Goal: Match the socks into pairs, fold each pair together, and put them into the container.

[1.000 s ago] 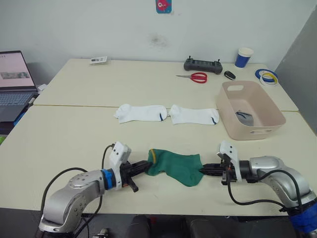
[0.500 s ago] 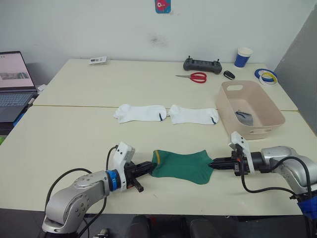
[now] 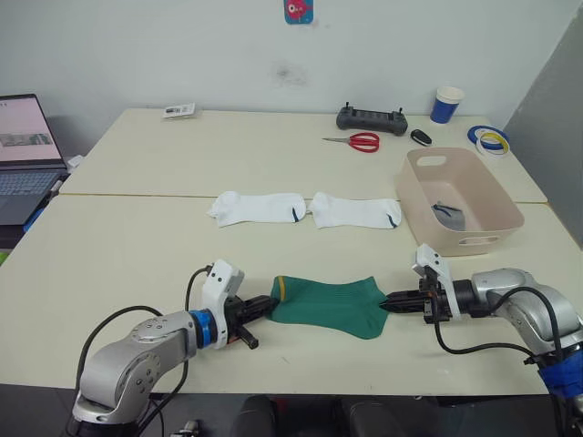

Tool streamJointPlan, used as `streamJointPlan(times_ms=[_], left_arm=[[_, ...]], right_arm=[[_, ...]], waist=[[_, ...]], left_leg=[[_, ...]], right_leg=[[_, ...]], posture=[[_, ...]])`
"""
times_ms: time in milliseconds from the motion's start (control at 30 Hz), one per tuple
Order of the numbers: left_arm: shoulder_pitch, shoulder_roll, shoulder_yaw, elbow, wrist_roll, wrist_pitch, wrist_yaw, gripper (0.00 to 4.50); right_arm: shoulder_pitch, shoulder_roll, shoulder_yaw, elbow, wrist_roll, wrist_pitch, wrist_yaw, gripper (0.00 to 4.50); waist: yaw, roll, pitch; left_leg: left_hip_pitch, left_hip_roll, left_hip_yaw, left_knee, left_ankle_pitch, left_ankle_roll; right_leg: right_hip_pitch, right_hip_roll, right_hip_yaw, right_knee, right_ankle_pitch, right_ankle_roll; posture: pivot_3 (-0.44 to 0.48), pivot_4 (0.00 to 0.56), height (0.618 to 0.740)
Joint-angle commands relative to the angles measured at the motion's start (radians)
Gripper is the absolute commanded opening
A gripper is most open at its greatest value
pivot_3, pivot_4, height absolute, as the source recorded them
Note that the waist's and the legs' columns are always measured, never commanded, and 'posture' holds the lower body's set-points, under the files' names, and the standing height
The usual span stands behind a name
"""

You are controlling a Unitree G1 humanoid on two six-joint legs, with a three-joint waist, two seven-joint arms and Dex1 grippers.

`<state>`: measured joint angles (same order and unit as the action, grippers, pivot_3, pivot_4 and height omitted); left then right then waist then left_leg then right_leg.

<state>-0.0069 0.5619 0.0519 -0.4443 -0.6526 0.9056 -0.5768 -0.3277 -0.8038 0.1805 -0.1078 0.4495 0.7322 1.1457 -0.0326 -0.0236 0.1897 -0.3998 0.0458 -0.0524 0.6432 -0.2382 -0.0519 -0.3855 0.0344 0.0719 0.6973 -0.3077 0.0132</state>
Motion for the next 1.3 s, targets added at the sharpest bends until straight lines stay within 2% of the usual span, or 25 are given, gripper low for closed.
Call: streamJointPlan(times_ms=[33,200,300,400,533,633,767,800,867,1000,1167,1300], left_arm=[[-0.007,0.018,0.003,-0.001,-0.002,-0.019,-0.03,0.77],[-0.01,0.025,0.019,0.018,0.007,-0.029,-0.041,2.4],[-0.002,0.058,0.073,0.035,0.016,-0.045,-0.045,3.35],[0.004,0.089,0.146,0.041,-0.002,-0.087,-0.076,4.26],[-0.011,0.125,0.18,0.01,-0.027,-0.173,-0.182,4.26],[-0.051,0.139,0.127,0.013,0.034,-0.276,-0.237,3.61],[-0.128,0.158,-0.069,0.054,0.226,-0.45,-0.303,2.37],[-0.138,0.155,-0.107,0.077,0.267,-0.489,-0.312,2.0],[-0.156,0.135,-0.153,0.118,0.315,-0.534,-0.309,1.34],[-0.161,0.114,-0.22,0.172,0.392,-0.564,-0.297,0.03],[-0.125,0.137,-0.292,0.225,0.51,-0.595,-0.297,0.03],[-0.121,0.105,-0.308,0.254,0.529,-0.591,-0.28,0.03]], right_arm=[[0.003,-0.002,-0.024,-0.032,0.006,0.006,-0.011,0.83],[0.013,-0.001,-0.045,-0.034,0.01,0.001,-0.037,2.64],[0.032,-0.018,-0.096,-0.034,0.027,0.009,-0.057,3.71],[0.049,-0.021,-0.169,-0.042,0.064,0.037,-0.077,3.71],[0.06,0.006,-0.243,-0.067,0.124,0.097,-0.123,3.71],[0.068,0.023,-0.266,-0.079,0.157,0.148,-0.154,3.71],[0.053,0.072,-0.333,-0.085,0.26,0.295,-0.23,3.71],[0.045,0.077,-0.35,-0.088,0.288,0.335,-0.245,4.09],[0.037,0.08,-0.372,-0.1,0.328,0.396,-0.271,4.5],[0.021,0.076,-0.399,-0.122,0.386,0.528,-0.34,4.5],[0.02,0.057,-0.372,-0.154,0.393,0.624,-0.407,4.5],[-0.004,0.08,-0.367,-0.127,0.401,0.707,-0.465,4.5]], waist=[[0.0,0.0,0.0],[0.0,0.0,0.0],[0.0,0.0,0.0],[-0.002,0.0,0.0],[0.0,0.0,0.0],[0.0,0.0,0.0],[0.002,0.0,0.0],[0.002,0.0,0.0],[0.0,0.001,0.0],[-0.004,0.001,0.001],[-0.002,0.001,0.0],[-0.002,0.002,-0.001]], left_leg=[[0.0,0.0,0.0,0.0,0.0,0.0],[0.0,0.0,0.0,0.0,0.0,0.0],[0.0,0.0,0.0,0.0,0.0,0.0],[0.0,0.001,0.0,0.0,0.0,0.0],[0.0,0.001,0.0,-0.001,0.0,0.0],[-0.001,0.0,0.001,-0.001,0.0,0.0],[-0.001,-0.001,0.001,-0.001,0.0,0.0],[-0.001,-0.001,0.002,-0.001,0.0,0.0],[-0.001,-0.001,0.003,-0.001,0.0,0.0],[-0.001,0.0,0.003,-0.002,0.0,0.0],[-0.001,0.001,0.002,-0.004,0.0,0.0],[-0.001,0.001,0.002,-0.003,0.0,0.0]], right_leg=[[0.0,0.0,0.0,0.0,0.0,0.0],[0.0,0.0,0.0,0.0,0.0,0.0],[0.0,0.0,0.0,0.0,0.0,0.0],[0.0,0.0,0.0,0.0,0.0,0.0],[-0.001,0.0,0.0,0.0,0.0,0.0],[-0.001,0.0,0.0,-0.001,0.0,0.0],[0.0,0.0,0.0,-0.001,0.0,0.0],[0.0,0.0,0.001,-0.001,0.0,0.001],[0.0,0.0,0.002,-0.001,0.001,0.001],[-0.002,0.001,0.002,-0.001,0.001,0.001],[-0.002,0.002,0.002,-0.001,0.0,0.0],[-0.002,0.001,0.002,-0.002,0.0,0.001]], posture=[[0.0,0.15,0.74],[0.0,0.15,0.74],[0.0,0.15,0.74],[0.0,0.15,0.74],[0.0,0.15,0.74],[0.0,0.15,0.74],[0.0,0.15,0.74],[0.0,0.15,0.74],[0.0,0.15,0.74],[0.0,0.15,0.74],[0.0,0.15,0.74],[0.0,0.15,0.74]])
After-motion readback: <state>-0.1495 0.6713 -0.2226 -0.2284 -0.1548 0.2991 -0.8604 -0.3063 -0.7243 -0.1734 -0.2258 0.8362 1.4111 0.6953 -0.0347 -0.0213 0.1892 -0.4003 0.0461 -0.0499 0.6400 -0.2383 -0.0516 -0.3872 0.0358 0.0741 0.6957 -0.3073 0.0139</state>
